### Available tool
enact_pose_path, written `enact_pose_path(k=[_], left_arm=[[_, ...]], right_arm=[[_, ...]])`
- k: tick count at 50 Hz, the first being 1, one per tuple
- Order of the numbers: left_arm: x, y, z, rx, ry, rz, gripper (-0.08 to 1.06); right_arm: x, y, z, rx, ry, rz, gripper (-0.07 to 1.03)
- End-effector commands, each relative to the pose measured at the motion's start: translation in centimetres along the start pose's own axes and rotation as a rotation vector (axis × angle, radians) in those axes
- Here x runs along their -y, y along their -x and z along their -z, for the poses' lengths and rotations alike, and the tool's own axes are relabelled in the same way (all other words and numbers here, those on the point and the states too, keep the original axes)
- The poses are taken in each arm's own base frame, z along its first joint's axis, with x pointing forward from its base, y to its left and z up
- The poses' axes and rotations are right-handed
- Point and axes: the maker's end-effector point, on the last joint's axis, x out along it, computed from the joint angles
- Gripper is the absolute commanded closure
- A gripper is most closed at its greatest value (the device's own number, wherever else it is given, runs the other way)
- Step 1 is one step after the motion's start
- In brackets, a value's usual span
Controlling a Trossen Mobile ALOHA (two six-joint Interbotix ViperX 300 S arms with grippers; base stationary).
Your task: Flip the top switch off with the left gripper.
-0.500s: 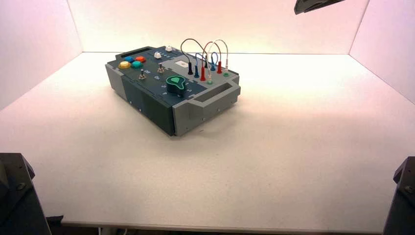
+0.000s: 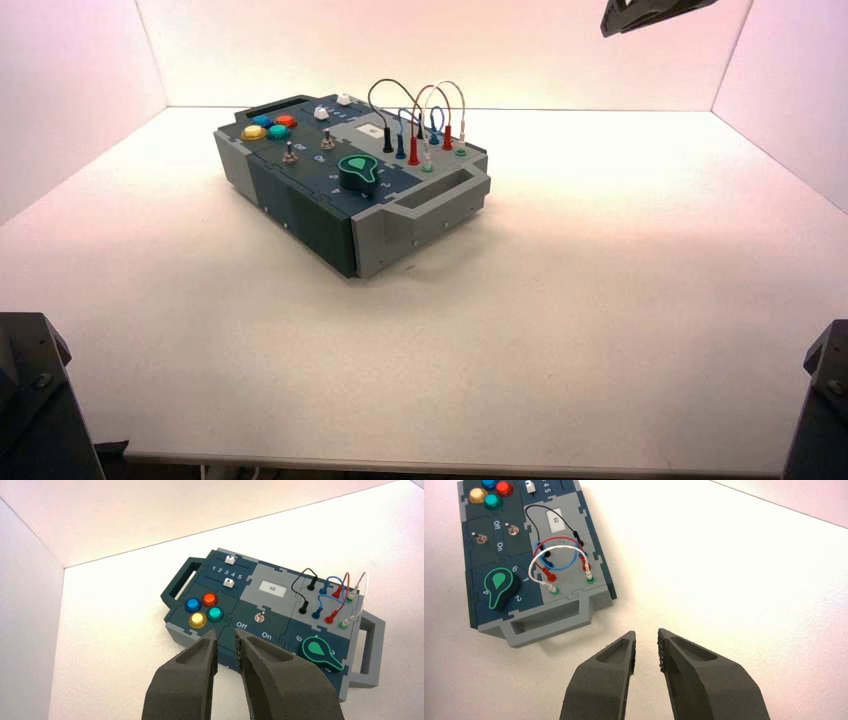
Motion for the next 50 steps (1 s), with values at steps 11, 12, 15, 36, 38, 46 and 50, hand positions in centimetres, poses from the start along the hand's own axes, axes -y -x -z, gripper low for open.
enact_pose_path(k=[11,12,15,36,38,46,50], left_arm=[[0.1,-1.7,-0.5,-0.052,-0.028,0.016,0.77],[0.1,-1.8,-0.5,-0.055,-0.029,0.016,0.77],[0.0,-2.3,-0.8,-0.074,-0.04,0.018,0.77],[-1.4,-9.6,-3.7,-0.181,-0.086,0.021,0.84],[-1.4,-10.7,-3.5,-0.203,-0.09,0.026,0.84],[-1.5,-13.9,-3.0,-0.262,-0.106,0.04,0.85],[-1.7,-14.7,-3.3,-0.263,-0.123,0.042,0.84]], right_arm=[[-3.9,-1.6,0.7,-0.085,0.089,-0.091,0.7],[-4.3,-1.7,0.8,-0.096,0.095,-0.099,0.7],[-5.0,-2.2,1.0,-0.118,0.105,-0.117,0.7],[-6.0,-6.5,2.4,-0.288,0.084,-0.13,0.92],[-6.1,-6.9,2.4,-0.303,0.085,-0.13,0.92],[-7.0,-8.2,2.0,-0.321,0.099,-0.142,0.97],[-7.6,-8.8,1.8,-0.327,0.105,-0.151,0.97]])
